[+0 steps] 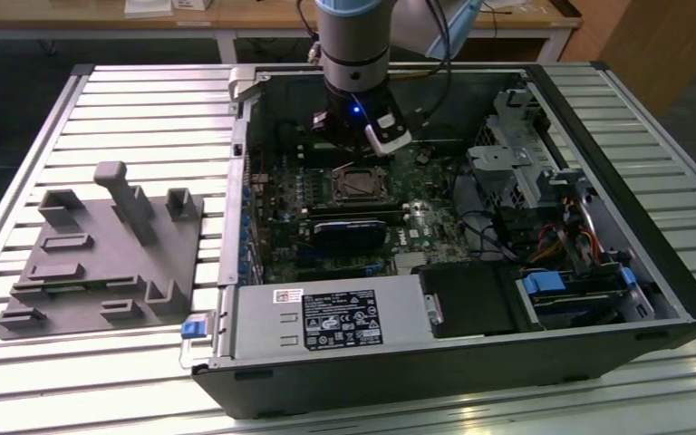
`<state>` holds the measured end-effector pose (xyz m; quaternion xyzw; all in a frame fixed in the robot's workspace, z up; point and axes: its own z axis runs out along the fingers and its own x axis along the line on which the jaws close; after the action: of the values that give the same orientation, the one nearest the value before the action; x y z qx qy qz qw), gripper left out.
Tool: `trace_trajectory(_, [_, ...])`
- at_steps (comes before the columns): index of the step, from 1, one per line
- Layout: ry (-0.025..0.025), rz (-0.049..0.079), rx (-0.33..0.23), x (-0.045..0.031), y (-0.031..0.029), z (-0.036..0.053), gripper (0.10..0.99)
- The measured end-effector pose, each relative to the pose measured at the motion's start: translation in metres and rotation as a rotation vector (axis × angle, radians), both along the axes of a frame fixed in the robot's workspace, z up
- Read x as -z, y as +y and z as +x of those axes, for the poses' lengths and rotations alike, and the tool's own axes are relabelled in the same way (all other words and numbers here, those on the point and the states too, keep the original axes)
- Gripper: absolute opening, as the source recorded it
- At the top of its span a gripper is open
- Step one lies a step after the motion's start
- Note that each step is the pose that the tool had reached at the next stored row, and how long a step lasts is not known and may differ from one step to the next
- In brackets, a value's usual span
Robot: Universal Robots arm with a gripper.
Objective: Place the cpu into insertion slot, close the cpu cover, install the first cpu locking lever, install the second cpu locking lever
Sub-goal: 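Install the first cpu locking lever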
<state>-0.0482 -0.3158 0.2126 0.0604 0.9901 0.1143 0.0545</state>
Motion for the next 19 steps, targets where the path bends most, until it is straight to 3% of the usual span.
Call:
trace_trajectory(5, [-0.0229, -0.009, 0.031, 0.0006, 0.0, -0.0001, 0.106])
trace_trajectory(16, [-0.0531, -0.035, 0.083, 0.0022, 0.0014, -0.0015, 0.106])
trace_trajectory(19, [-0.0586, -0.04, 0.088, 0.0026, 0.0035, -0.0028, 0.106])
